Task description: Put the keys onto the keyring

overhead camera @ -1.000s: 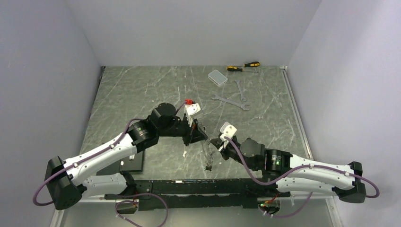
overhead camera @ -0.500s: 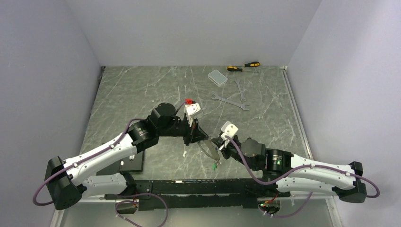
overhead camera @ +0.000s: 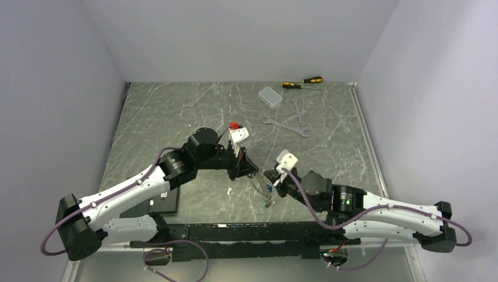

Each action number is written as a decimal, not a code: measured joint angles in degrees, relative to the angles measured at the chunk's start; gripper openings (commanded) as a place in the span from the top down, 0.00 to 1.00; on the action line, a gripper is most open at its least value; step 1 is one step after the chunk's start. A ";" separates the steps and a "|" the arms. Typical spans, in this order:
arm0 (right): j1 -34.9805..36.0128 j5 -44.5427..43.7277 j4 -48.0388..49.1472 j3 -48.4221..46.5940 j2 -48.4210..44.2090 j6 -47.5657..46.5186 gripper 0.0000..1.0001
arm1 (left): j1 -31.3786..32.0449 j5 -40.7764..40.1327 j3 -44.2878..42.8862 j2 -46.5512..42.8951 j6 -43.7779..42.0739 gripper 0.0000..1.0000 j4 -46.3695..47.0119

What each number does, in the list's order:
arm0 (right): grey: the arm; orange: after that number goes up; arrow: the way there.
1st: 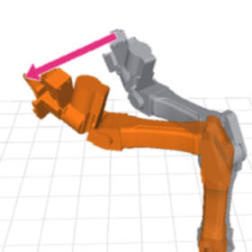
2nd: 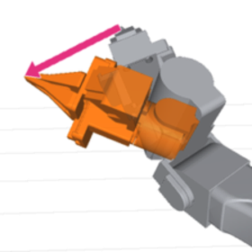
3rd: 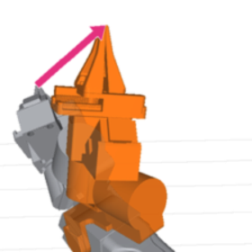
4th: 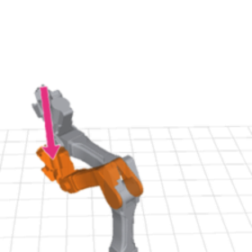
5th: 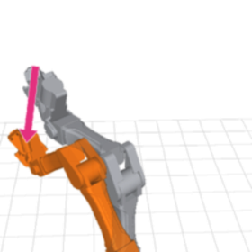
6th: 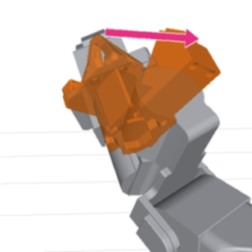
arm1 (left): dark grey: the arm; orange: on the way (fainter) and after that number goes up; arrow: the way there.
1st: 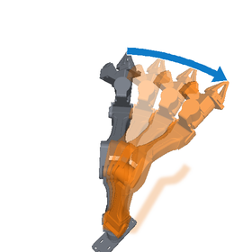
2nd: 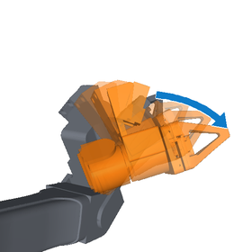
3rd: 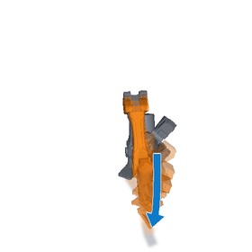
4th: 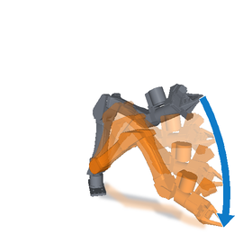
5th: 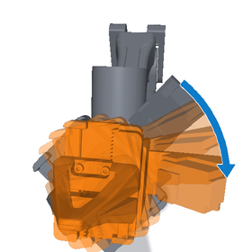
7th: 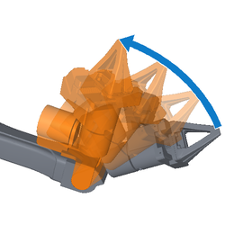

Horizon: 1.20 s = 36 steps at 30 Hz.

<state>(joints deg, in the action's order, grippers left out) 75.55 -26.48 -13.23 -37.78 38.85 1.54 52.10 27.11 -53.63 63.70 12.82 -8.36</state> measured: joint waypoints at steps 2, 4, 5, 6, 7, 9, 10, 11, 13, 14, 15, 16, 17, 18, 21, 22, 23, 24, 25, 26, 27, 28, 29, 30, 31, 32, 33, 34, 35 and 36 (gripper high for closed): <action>0.00 0.02 -0.02 0.00 0.24 0.00 1.00 | 0.00 0.00 0.00 0.02 -0.02 1.00 0.00; 0.00 0.00 -0.02 0.00 0.26 0.00 1.00 | 0.00 0.00 0.00 0.02 -0.02 1.00 0.00; 0.00 0.00 -0.02 -0.02 0.26 0.00 1.00 | 0.00 0.00 0.00 0.02 -0.02 1.00 0.00; 0.00 0.00 -0.04 -0.07 0.26 0.00 1.00 | 0.00 0.00 0.00 0.02 -0.02 1.00 0.00; 0.00 -0.02 -0.02 -0.11 0.26 0.00 1.00 | 0.00 0.00 0.00 0.02 -0.02 1.00 -0.02; 0.00 -0.02 -0.04 -0.17 0.24 0.00 1.00 | 0.00 0.00 0.00 0.02 -0.02 1.00 0.00; 0.00 -0.02 -0.02 -0.20 0.24 0.00 1.00 | 0.00 0.00 0.00 0.02 -0.02 1.00 0.00; 0.00 -0.02 -0.02 -0.20 0.24 0.00 1.00 | 0.00 0.00 0.00 0.02 -0.02 1.00 0.00; 0.00 -0.02 -0.02 -0.22 0.24 0.00 1.00 | 0.00 0.02 0.00 0.02 0.00 1.00 0.02; 0.00 -0.02 -0.02 -0.24 0.26 0.00 1.00 | 0.00 0.02 0.00 0.04 0.02 1.00 0.11; 0.00 -0.04 -0.04 -0.35 0.33 -0.02 1.00 | 0.00 0.04 0.00 0.07 0.07 1.00 0.28; 0.00 -0.04 -0.04 -0.50 0.46 0.00 1.00 | 0.00 0.07 0.00 0.15 0.13 1.00 0.46; -0.02 -0.09 -0.04 -0.57 0.59 -0.02 1.00 | 0.00 0.07 0.00 0.24 0.17 1.00 0.63; -0.02 -0.13 -0.07 -0.57 0.70 -0.02 1.00 | 0.00 0.07 0.00 0.33 0.20 1.00 0.70; -0.02 -0.35 -0.09 -0.59 1.07 -0.02 1.00 | 0.00 0.07 0.00 0.61 0.20 1.00 0.70; -0.02 -0.42 -0.13 -0.59 1.11 -0.02 1.00 | 0.00 0.07 0.02 0.68 0.20 1.00 0.72; -0.02 -0.50 -0.15 -0.59 1.14 -0.02 1.00 | 0.00 0.07 0.00 0.70 0.20 1.00 0.74; -0.02 -0.55 -0.13 -0.59 1.18 -0.02 1.00 | 0.00 0.09 0.02 0.70 0.22 1.00 0.79; -0.02 -0.59 -0.13 -0.59 1.18 -0.04 1.00 | 0.00 0.09 0.02 0.70 0.20 1.00 0.83; -0.02 -0.66 -0.13 -0.59 1.18 -0.04 1.00 | 0.00 0.09 0.02 0.70 0.20 1.00 0.85; -0.02 -0.72 -0.13 -0.61 1.18 -0.02 1.00 | 0.00 0.11 0.02 0.70 0.22 1.00 0.87; -0.02 -0.74 -0.13 -0.61 1.22 -0.02 1.00 | 0.00 0.11 0.02 0.70 0.22 1.00 0.92; -0.02 -0.74 -0.11 -0.63 1.29 -0.02 1.00 | 0.00 0.13 0.02 0.70 0.22 1.00 0.98; -0.02 -0.83 -0.13 -0.72 1.36 -0.02 1.00 | 0.00 0.17 0.02 0.70 0.22 1.00 1.07; -0.02 -1.01 -0.11 -0.79 1.49 -0.02 1.00 | 0.00 0.20 0.02 0.70 0.22 1.00 1.22; -0.02 -1.18 -0.07 -0.85 1.66 -0.02 1.00 | 0.00 0.22 0.02 0.70 0.22 1.00 1.33; -0.02 -1.36 -0.07 -0.94 1.84 0.00 1.00 | 0.00 0.24 0.02 0.70 0.22 1.00 1.36; -0.02 -1.57 -0.07 -0.98 2.03 0.00 1.00 | 0.00 0.24 0.02 0.70 0.24 1.00 1.46; 0.00 -1.64 -0.11 -1.07 2.25 0.02 1.00 | 0.00 0.24 0.02 0.70 0.22 1.00 1.53; -0.02 -1.86 -0.13 -1.09 2.45 0.04 1.00 | 0.00 0.31 0.04 0.70 0.24 1.00 1.68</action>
<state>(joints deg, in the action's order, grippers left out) 75.53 -28.34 -13.37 -38.87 41.30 1.58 52.10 27.42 -53.58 64.40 13.06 -6.68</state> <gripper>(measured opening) 0.010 0.011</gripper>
